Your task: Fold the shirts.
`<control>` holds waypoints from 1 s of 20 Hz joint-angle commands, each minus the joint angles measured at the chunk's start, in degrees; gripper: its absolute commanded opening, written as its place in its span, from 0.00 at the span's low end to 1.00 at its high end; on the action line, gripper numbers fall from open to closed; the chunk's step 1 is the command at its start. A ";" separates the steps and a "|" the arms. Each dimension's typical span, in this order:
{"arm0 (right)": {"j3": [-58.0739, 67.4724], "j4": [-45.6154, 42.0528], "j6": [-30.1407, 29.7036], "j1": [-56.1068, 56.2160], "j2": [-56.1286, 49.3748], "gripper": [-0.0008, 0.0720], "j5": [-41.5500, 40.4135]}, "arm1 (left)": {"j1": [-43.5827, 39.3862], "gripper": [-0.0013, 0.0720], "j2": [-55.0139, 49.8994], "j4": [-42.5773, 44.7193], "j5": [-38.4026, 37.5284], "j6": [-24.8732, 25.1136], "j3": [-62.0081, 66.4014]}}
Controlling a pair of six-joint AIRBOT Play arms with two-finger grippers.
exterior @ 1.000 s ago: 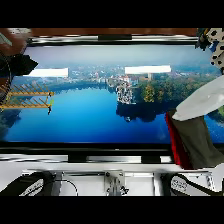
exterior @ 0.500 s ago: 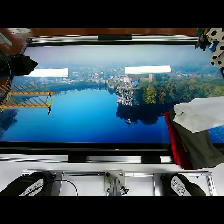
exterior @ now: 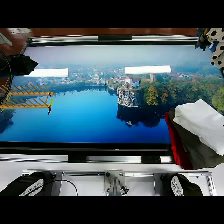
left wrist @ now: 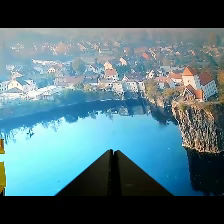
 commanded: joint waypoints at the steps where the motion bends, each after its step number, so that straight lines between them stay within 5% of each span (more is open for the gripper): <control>1: 0.68 13.68 0.59 0.00 -1.36 0.12 -10.14 | 0.02 0.06 -0.04 -0.46 0.15 -0.02 0.04; 6: 12.98 37.73 3.72 0.02 -9.44 0.12 -35.76 | -0.07 0.06 -0.04 -1.01 0.11 -0.04 0.04; 10: 23.45 51.15 1.31 0.02 -18.82 0.12 -39.30 | -0.04 0.06 -0.04 -1.55 -0.09 -0.02 0.04; 14: 25.33 40.81 1.53 0.02 -21.49 0.12 -31.50 | -0.04 0.06 -0.02 -1.51 -1.44 0.00 0.04; 20: 25.11 16.68 2.40 0.00 -20.65 0.12 -1.75 | -0.04 0.06 0.00 -1.51 -1.81 0.00 0.04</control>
